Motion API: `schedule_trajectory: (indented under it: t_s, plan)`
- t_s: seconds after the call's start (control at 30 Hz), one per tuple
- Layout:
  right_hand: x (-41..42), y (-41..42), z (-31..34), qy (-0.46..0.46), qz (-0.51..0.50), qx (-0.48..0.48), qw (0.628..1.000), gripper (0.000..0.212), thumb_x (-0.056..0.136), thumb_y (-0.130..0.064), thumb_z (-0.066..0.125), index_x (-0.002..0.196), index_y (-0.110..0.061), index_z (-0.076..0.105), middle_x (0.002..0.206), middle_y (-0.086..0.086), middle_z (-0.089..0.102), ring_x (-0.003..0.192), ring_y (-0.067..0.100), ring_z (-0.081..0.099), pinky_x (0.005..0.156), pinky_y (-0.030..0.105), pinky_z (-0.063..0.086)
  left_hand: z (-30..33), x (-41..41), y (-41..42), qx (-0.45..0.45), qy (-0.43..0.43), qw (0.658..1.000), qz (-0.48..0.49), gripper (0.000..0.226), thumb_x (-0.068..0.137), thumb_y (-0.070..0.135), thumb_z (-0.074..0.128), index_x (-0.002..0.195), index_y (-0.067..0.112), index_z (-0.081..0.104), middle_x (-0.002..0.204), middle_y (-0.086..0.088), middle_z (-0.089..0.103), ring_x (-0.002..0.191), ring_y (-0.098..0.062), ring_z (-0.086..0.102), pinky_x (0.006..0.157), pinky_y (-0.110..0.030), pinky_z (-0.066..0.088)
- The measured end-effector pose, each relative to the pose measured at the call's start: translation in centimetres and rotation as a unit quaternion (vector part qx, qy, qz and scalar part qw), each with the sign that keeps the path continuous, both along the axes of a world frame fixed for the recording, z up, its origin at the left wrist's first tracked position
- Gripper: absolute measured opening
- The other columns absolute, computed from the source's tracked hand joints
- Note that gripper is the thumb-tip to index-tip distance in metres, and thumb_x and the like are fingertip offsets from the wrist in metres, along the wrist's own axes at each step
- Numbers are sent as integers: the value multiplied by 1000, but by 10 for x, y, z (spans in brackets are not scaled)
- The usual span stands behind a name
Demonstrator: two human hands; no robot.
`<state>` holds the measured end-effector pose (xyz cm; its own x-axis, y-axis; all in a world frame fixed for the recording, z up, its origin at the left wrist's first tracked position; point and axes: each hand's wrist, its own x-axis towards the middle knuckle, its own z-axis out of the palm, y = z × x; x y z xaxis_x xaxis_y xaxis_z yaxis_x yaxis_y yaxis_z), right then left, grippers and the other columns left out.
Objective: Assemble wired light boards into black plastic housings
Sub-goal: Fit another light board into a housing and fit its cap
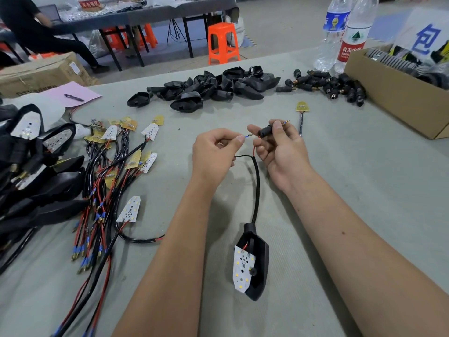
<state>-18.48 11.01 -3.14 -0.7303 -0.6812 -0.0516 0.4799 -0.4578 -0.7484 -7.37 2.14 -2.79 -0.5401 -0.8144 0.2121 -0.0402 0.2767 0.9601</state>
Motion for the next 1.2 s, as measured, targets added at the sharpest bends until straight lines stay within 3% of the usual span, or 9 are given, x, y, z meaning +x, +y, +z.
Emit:
schedule_trajectory:
  t_s: [0.37, 0.5, 0.77, 0.9, 1.03, 1.1, 1.2]
  plan:
    - [1, 1, 1, 33, 22, 8, 999, 15, 112, -26, 41, 106, -16, 50, 103, 19, 78, 58, 12, 67, 55, 20, 53, -4, -12, 14, 19, 16, 999, 28, 12, 91, 16, 74, 80, 20, 78, 65, 16, 66, 61, -9, 48, 66, -37, 46]
    - [3, 0, 2, 39, 23, 10, 999, 16, 112, -26, 41, 102, -17, 50, 103, 18, 78, 58, 11, 67, 55, 20, 54, -4, -16, 17, 34, 26, 998, 52, 16, 91, 16, 74, 77, 23, 77, 63, 16, 66, 63, -6, 52, 66, -33, 46]
    - [4, -2, 1, 70, 15, 37, 997, 12, 112, -23, 44, 102, -16, 47, 100, 16, 78, 54, 9, 62, 53, 19, 51, -5, -19, 21, 25, 29, 998, 56, 11, 91, 13, 74, 81, 9, 78, 61, 10, 64, 55, -3, 50, 62, -24, 42]
    - [2, -2, -1, 59, -5, 42, 997, 10, 110, -21, 47, 102, -17, 49, 101, 16, 78, 54, 9, 60, 53, 19, 49, -3, -17, 23, -18, -4, 1000, 19, 17, 95, 15, 68, 84, 14, 81, 72, 9, 73, 68, -4, 62, 71, -27, 49]
    - [0, -2, -1, 16, -23, 36, 999, 9, 109, -18, 52, 101, -14, 54, 89, 10, 76, 59, 16, 67, 52, 21, 53, -1, -14, 19, 3, -23, 1000, 2, 21, 98, 14, 63, 96, 19, 83, 92, 8, 79, 91, -10, 71, 89, -39, 56]
    - [0, -3, -1, 17, -28, 37, 999, 8, 107, -17, 55, 100, -13, 56, 82, 8, 68, 58, 17, 67, 53, 22, 53, -2, -14, 17, 35, 6, 998, 43, 14, 94, 14, 70, 100, 17, 82, 92, 6, 80, 82, -2, 70, 90, -36, 58]
    - [1, -2, -1, 24, -30, 37, 999, 7, 106, -17, 57, 102, -12, 57, 80, 7, 65, 59, 18, 67, 55, 23, 54, -5, -14, 15, 77, 39, 989, 120, 8, 82, 20, 85, 87, 22, 80, 75, 2, 77, 65, -8, 65, 82, -40, 61]
